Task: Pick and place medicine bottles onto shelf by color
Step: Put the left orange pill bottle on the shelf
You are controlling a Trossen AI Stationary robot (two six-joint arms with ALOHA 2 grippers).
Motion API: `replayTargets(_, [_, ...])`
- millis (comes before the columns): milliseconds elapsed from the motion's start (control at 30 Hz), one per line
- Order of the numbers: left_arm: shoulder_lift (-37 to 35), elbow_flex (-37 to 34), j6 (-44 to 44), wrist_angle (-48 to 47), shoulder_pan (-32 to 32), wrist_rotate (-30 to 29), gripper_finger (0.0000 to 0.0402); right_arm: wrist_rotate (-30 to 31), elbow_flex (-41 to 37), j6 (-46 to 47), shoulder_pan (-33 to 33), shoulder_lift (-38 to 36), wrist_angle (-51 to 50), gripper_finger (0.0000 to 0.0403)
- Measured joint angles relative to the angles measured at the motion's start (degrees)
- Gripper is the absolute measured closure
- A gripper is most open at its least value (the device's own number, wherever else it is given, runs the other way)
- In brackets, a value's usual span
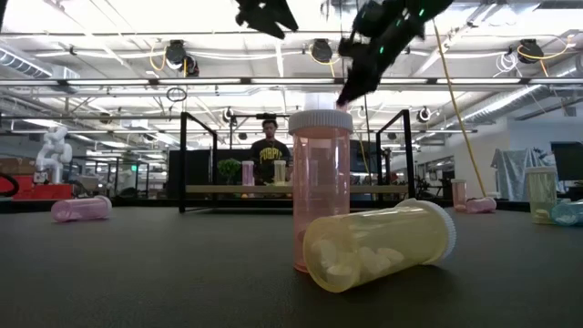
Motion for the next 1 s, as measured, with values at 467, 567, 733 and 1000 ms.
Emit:
replayTargets(467, [-0.6, 0.0, -0.8, -7.1, 1.6, -6.5, 0.0127, 0.0, 0.0, -5.5, -2.5, 14.4, 5.6, 0.0282])
replayTargets(567, [-0.6, 0.0, -0.5, -7.4, 1.8, -6.5, 0.0127, 0.0, 0.0, -5.5, -3.6, 14.7, 6.3, 0.0282])
replayTargets(733, [-0.6, 0.0, 0.4, -7.3, 2.3, -6.5, 0.0125, -0.1, 0.0, -4.8, -5.4, 14.7, 7.3, 0.0282])
replayTargets(1000, [-0.6, 0.0, 0.5, -5.9, 4.1, -6.5, 0.0125, -2.3, -3.0, -2.9, -5.1, 14.7, 8.7, 0.0282])
